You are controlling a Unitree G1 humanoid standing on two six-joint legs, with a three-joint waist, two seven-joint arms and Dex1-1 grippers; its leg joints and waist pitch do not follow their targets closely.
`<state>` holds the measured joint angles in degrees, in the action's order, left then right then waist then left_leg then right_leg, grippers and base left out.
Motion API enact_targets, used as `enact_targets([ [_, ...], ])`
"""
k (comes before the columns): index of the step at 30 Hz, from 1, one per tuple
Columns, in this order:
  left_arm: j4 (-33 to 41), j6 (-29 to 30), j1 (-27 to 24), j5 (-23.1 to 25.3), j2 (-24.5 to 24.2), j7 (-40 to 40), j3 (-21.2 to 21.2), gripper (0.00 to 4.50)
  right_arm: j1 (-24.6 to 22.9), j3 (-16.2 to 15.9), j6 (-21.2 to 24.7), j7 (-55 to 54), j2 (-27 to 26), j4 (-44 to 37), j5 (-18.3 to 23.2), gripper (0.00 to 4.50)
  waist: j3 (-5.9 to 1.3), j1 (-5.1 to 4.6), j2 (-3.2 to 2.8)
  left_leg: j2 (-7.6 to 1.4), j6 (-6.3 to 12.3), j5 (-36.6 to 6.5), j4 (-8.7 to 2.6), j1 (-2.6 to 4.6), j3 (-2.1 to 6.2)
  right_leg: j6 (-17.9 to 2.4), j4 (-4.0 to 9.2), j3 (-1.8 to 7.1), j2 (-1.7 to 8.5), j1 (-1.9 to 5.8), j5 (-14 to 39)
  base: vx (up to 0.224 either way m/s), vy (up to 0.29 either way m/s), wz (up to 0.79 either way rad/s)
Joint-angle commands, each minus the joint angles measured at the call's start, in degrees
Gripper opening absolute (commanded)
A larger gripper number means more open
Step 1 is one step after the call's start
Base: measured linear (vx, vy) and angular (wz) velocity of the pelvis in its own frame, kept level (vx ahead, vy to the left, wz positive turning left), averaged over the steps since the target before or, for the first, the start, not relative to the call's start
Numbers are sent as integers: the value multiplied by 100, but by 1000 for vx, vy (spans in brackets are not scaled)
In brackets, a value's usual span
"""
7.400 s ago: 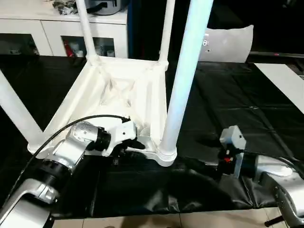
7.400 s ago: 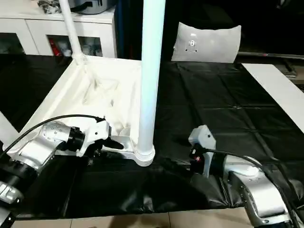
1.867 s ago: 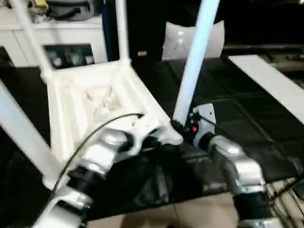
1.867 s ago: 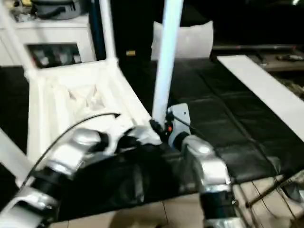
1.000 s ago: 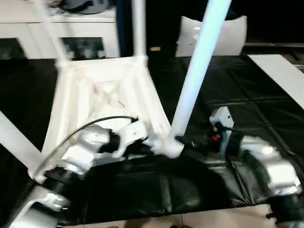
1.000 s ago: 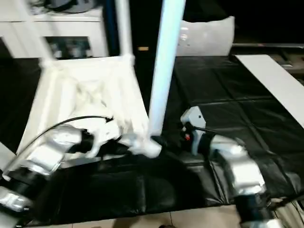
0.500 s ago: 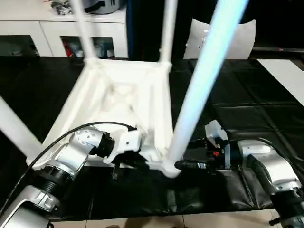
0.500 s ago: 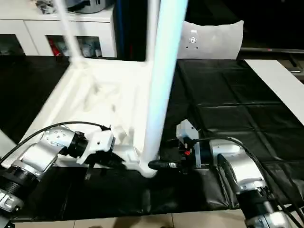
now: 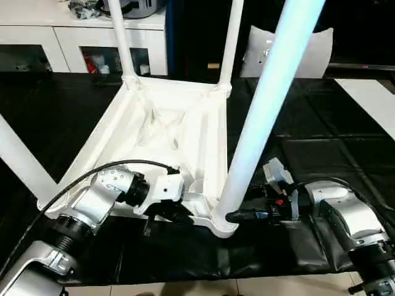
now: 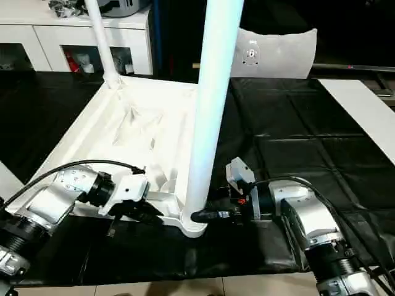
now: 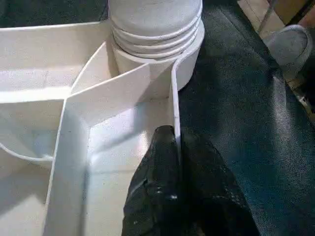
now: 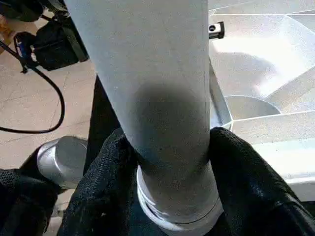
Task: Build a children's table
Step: Rotate leg to tighten
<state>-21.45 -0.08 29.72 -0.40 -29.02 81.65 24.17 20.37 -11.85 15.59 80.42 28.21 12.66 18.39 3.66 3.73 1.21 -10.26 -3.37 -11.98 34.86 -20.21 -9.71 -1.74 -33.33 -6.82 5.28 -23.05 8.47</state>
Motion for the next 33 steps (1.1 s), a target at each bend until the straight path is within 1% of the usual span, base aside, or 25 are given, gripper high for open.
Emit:
enact_targets([
  [1,218,-129,-6,-49,-2,351,229,0,104,-67,67,83,48,56,72,196,-435,-13,18,-338,310,-839,-430,14,64,-1111,332,368,403,336,1731,0,0,0],
  [4,270,139,-22,-126,63,192,115,0,52,-19,233,-11,-42,-49,181,196,-432,-14,19,-337,289,-867,-430,12,66,-1080,339,364,405,342,1844,0,0,0],
  [5,298,311,-16,-122,93,69,68,0,11,50,344,-111,-103,-130,264,196,-422,-13,-4,-341,263,-900,-437,18,71,-1070,347,364,405,336,1917,0,0,0],
  [8,264,720,45,-22,248,-451,-70,0,-119,142,702,-496,-248,-390,373,196,-408,-13,10,-335,214,-986,-442,34,74,-1007,379,363,404,323,2094,0,0,0],
  [10,277,1109,80,-29,472,-909,-221,0,-262,152,798,-1100,-485,-595,210,196,-394,-23,16,-320,157,-1108,-442,48,73,-876,427,356,405,310,2420,0,0,0],
  [11,316,1270,85,-33,567,-1070,-264,0,-310,128,787,-1395,-597,-642,63,196,-375,-58,26,-298,92,-1258,-443,44,83,-713,477,325,409,304,2848,0,0,0],
  [12,388,1482,75,-15,670,-1255,-295,0,-341,127,882,-1744,-742,-665,-64,196,-372,-69,30,-281,73,-1283,-440,31,97,-620,499,301,409,312,3022,0,0,0],
  [13,419,1573,71,-4,722,-1349,-311,0,-353,132,925,-1894,-815,-678,-105,196,-358,-109,35,-269,38,-1384,-440,32,107,-455,548,274,407,300,3334,0,0,0],
  [14,461,1699,64,12,796,-1483,-334,0,-369,140,986,-2103,-919,-697,-160,196,-347,-123,-95,-261,-8,-1479,-439,39,132,-419,555,257,411,295,3429,0,0,0],
  [15,557,2069,64,82,1027,-1867,-387,0,-370,222,1178,-2713,-1244,-708,-267,195,-352,-251,-39,-243,-61,-1694,-426,35,152,-231,643,179,395,309,3669,0,0,0],
  [16,557,2069,64,82,1027,-1867,-387,0,-370,222,1178,-2713,-1244,-708,-267,195,-352,-251,-39,-243,-61,-1694,-426,35,152,-231,643,179,395,309,3669,0,0,0],
  [17,580,2337,98,130,1289,-2257,-452,0,-338,312,1269,-3278,-1548,-665,-380,195,-351,-310,-22,-217,-57,-1747,-407,-9,173,-107,688,119,399,329,3818,0,0,0],
  [18,603,2600,136,132,1549,-2602,-528,0,-295,405,1370,-3845,-1824,-626,-489,195,-334,-390,-54,-208,-75,-1860,-382,35,167,-39,753,80,386,270,3951,0,0,0],
  [19,618,2762,166,142,1771,-2899,-590,0,-251,475,1414,-4276,-2040,-592,-566,194,-354,-460,-70,-180,-70,-1935,-343,56,175,25,820,13,384,280,4005,0,0,0],
  [20,592,2826,198,174,1956,-3172,-642,0,-203,527,1420,-4563,-2201,-549,-615,194,-364,-482,-85,-192,-60,-1924,-346,56,193,-4,805,-5,403,297,3894,0,0,0],
  [21,535,2844,235,223,2137,-3439,-673,0,-133,593,1361,-4896,-2373,-476,-703,194,-368,-576,-106,-247,-4,-2025,-397,-17,230,-10,786,-77,384,377,3655,0,0,0],
  [22,528,2845,239,228,2154,-3465,-676,0,-126,599,1354,-4928,-2389,-468,-712,194,-376,-615,-181,-316,8,-2274,-427,25,260,-15,800,-127,399,392,3457,0,0,0],
  [24,369,2821,337,347,2464,-3971,-740,0,21,733,1293,-5570,-2699,-313,-906,194,-364,-687,-224,-337,28,-2507,-456,70,280,-157,795,-119,413,371,3100,0,0,0],
  [25,319,2783,367,378,2527,-4079,-749,0,64,709,1244,-5696,-2718,-251,-1020,194,-370,-729,-170,-267,43,-2513,-417,81,257,-142,826,-142,426,364,3218,0,0,0],
  [26,293,2734,384,424,2579,-4181,-754,0,73,683,1150,-5748,-2724,-222,-1116,194,-370,-729,-170,-267,43,-2513,-417,81,257,-142,826,-142,426,364,3218,0,0,0],
  [28,276,2707,401,526,2616,-4283,-722,0,40,635,1047,-5667,-2687,-239,-1184,194,-379,-710,-176,-237,136,-2146,-402,32,231,-114,827,-98,470,385,3232,0,0,0],
  [29,275,2696,396,576,2605,-4280,-683,0,7,664,982,-5633,-2686,-266,-1165,194,-400,-686,-171,-243,187,-1924,-415,5,223,-189,791,-54,471,393,3023,0,0,0],
  [30,295,2695,373,619,2560,-4240,-651,0,-37,756,898,-5593,-2674,-322,-1085,249,-408,-669,-170,-251,215,-1816,-422,-2,218,-242,768,-33,468,395,2889,0,0,0],
  [31,297,2690,370,621,2552,-4234,-650,0,-41,762,894,-5583,-2669,-328,-1076,249,-420,-636,-189,-277,253,-1629,-435,-5,212,-386,717,8,462,393,2575,0,0,0],
  [33,326,2635,340,641,2464,-4202,-629,0,-86,824,862,-5489,-2611,-405,-977,276,-435,-606,-174,-291,311,-1416,-442,-35,200,-567,643,53,445,404,2186,0,0,0],
])
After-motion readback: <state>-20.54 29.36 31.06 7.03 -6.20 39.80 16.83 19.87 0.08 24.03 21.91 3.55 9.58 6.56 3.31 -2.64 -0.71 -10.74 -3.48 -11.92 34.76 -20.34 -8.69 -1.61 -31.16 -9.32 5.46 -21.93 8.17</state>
